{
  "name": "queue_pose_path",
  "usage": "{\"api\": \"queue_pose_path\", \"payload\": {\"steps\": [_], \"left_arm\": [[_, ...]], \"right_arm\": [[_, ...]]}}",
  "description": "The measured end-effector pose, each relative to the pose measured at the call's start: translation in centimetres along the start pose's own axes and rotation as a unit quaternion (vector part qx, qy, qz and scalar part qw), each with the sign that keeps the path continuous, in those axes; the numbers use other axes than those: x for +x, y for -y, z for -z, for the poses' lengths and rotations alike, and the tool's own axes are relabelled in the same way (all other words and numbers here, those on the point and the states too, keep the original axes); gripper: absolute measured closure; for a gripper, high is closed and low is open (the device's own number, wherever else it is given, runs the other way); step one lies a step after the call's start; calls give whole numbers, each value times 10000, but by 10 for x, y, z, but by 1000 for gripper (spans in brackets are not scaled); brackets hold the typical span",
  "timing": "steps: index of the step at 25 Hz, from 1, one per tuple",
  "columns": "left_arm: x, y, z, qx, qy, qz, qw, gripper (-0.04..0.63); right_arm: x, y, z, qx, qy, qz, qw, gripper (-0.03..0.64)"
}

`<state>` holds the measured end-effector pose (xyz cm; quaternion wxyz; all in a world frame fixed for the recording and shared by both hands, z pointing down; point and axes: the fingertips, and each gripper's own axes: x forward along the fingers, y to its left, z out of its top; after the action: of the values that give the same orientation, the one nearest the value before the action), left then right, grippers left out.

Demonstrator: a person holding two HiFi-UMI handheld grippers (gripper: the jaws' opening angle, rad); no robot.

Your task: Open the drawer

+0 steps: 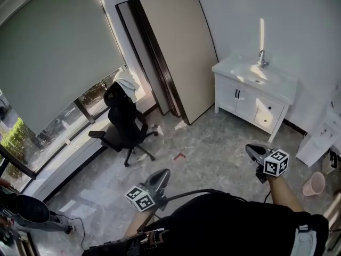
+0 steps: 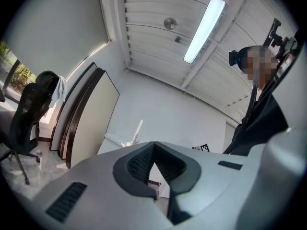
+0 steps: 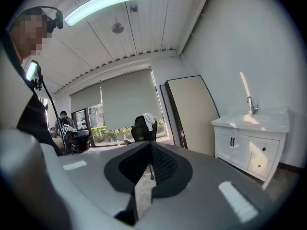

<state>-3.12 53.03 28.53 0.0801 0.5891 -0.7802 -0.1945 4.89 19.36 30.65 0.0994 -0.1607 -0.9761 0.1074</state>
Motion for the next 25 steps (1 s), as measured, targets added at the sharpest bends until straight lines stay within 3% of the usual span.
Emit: {"api": "queue_pose_path", "payload": {"steps": [5, 13, 19, 25], "left_arm": [[51, -4, 5, -47, -229, 64, 9997, 595], [113, -39, 16, -194, -419, 538, 9975, 595], [144, -107, -11, -311, -413, 968, 9940, 595], [158, -187, -67, -129, -459, 1140, 9923, 595]], "right_arm": [[-10, 48, 4, 199, 26, 182, 9996, 615], [-13, 99, 16, 479, 39, 778, 9958, 615], [34, 111, -9, 394, 181, 1200, 9918, 615], [115, 107, -43, 270, 292, 1346, 9901, 615]]}}
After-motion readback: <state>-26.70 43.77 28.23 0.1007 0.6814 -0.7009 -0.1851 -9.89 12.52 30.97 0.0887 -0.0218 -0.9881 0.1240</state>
